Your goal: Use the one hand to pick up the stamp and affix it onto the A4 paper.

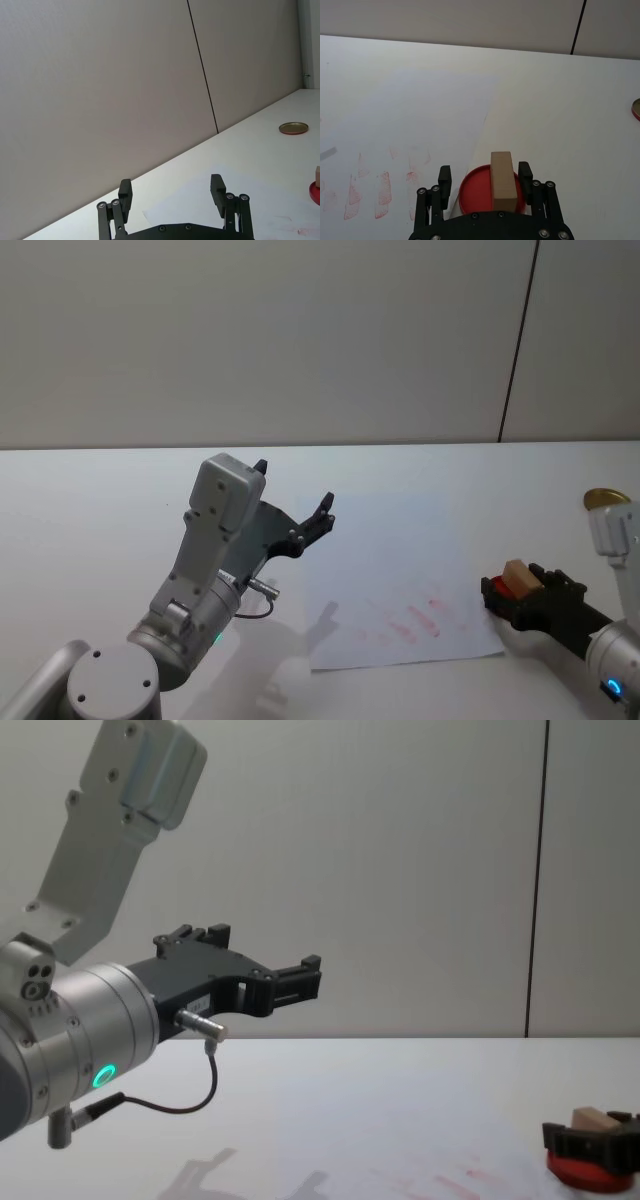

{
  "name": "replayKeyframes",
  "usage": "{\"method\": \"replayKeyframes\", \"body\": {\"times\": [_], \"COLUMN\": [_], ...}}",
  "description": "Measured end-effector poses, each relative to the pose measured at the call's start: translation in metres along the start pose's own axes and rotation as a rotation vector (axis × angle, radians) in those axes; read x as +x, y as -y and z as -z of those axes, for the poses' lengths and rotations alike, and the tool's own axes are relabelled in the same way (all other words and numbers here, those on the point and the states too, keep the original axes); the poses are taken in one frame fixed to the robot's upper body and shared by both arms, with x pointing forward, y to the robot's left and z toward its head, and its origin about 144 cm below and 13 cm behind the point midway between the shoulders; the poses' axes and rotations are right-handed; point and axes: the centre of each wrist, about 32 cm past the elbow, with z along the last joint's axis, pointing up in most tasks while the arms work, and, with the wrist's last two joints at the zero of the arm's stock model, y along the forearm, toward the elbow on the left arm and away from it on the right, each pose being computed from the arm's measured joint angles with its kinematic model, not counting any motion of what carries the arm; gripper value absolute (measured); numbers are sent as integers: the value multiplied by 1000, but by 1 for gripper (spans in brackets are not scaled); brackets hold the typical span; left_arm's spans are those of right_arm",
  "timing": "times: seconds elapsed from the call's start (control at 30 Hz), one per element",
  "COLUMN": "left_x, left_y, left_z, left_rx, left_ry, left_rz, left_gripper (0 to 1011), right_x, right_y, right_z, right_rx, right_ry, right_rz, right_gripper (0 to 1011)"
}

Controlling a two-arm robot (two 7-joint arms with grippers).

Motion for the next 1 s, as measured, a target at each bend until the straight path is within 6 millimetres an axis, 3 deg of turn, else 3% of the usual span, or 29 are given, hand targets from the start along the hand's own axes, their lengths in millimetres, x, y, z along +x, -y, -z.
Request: {"method": "replayKeyframes", "body": {"times": [0.67, 1.0], "left_x": [0, 0], "left_y": [0, 0], "left_z": [0, 0], "left_rx": [0, 0], "left_ry": [0, 0], "left_rz": [0, 0], "left_gripper": [993, 993], "right_x": [0, 0], "right_y": [0, 1], "right_z": [4, 6], "right_rx": [22, 52], "right_ry": [56, 112], "right_rz": [28, 46], "right_gripper": [232, 219]}}
